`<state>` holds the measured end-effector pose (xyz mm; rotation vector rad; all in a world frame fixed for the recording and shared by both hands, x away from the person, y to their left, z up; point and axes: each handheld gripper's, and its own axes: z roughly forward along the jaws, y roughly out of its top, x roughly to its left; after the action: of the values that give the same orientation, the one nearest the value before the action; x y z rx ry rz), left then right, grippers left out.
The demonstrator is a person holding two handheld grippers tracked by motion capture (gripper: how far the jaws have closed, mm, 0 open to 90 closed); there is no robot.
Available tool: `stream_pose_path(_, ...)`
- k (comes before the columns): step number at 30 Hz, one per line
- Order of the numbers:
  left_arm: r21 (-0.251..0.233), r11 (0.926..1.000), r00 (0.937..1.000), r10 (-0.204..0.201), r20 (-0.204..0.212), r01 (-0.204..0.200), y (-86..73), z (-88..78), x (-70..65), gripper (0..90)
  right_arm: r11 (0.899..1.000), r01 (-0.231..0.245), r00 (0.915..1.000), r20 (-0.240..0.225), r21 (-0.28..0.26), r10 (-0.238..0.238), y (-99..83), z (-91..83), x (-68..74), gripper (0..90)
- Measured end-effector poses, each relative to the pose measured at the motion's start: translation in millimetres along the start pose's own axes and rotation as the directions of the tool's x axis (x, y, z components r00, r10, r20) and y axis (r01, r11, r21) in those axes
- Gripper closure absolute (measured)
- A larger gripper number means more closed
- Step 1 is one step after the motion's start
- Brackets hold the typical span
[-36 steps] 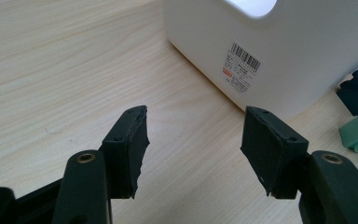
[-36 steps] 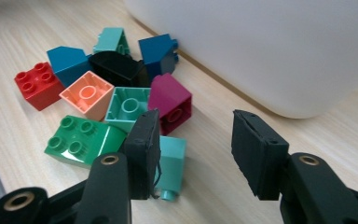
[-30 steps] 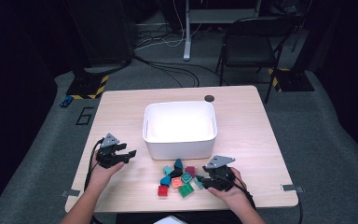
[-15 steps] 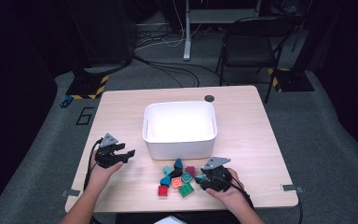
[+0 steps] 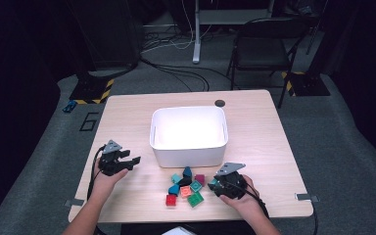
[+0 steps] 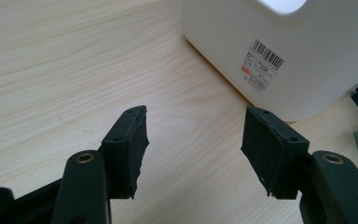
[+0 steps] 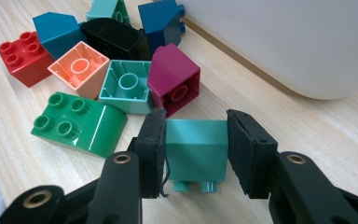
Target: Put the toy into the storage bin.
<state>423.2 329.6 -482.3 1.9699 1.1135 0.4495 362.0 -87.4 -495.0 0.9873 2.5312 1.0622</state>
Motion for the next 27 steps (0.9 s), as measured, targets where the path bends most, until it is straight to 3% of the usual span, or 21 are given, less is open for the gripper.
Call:
stream_pose_path(11,-0.011,0.9999,0.9999,-0.01,-0.003,0.01,-0.2,-1.8,1.6,40.0,1.0,-0.002,1.0,-0.003,-0.027,0.002,9.9,-18.7,-7.7,58.4)
stream_pose_path(16,-0.009,0.9999,0.9999,-0.011,-0.002,0.011,-1.3,-2.6,2.9,40.0,0.999,-0.027,0.9996,-0.007,-0.035,0.027,18.0,-31.5,-11.4,58.4)
stream_pose_path(27,-0.011,0.9996,0.9996,-0.027,0.004,0.027,-3.6,-3.3,4.3,40.0,0.999,0.015,0.9999,-0.001,-0.038,-0.015,48.7,-62.8,-11.7,58.4)
